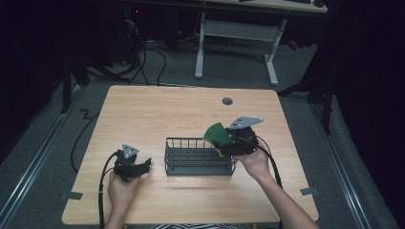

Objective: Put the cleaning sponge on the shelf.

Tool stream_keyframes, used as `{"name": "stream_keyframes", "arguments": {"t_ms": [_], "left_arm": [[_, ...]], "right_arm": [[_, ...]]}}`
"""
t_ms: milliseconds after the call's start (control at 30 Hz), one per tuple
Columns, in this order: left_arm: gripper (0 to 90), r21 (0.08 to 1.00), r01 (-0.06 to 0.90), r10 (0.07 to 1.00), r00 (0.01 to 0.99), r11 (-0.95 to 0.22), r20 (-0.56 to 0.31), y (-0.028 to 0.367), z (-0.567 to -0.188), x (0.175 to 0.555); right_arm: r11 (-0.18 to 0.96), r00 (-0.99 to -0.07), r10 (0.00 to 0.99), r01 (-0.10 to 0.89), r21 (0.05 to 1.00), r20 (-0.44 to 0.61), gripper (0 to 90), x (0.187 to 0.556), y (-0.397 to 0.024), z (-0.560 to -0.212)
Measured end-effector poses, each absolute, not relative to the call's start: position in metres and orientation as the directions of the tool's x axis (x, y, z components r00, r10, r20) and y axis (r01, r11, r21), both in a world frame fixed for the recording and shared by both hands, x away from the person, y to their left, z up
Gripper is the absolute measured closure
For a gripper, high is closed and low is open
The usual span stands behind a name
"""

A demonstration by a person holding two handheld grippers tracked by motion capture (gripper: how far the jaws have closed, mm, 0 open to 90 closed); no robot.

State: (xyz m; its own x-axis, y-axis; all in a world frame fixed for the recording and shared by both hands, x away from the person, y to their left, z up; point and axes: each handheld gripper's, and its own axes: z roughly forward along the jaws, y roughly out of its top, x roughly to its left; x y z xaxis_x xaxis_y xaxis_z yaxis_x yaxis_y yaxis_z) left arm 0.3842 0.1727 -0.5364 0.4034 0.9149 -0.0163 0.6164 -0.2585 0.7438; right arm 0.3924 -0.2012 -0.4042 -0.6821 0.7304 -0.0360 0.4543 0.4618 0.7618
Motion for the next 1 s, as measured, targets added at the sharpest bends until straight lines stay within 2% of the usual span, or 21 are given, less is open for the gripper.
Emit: {"name": "stream_keyframes", "arguments": {"t_ms": [567,1000], "left_arm": [[30.6,0.745,0.616,0.915,0.403,-0.258,-0.016,0.173,-0.536,0.384],[30.5,0.744,0.616,0.915,0.402,-0.258,-0.016,0.173,-0.536,0.384]], "right_arm": [[0.521,-0.695,0.715,0.455,0.722,-0.077,31.0,0.395,-0.183,-0.422],[0.52,-0.693,0.718,0.469,0.714,-0.068,30.6,0.391,-0.186,-0.428]]}}
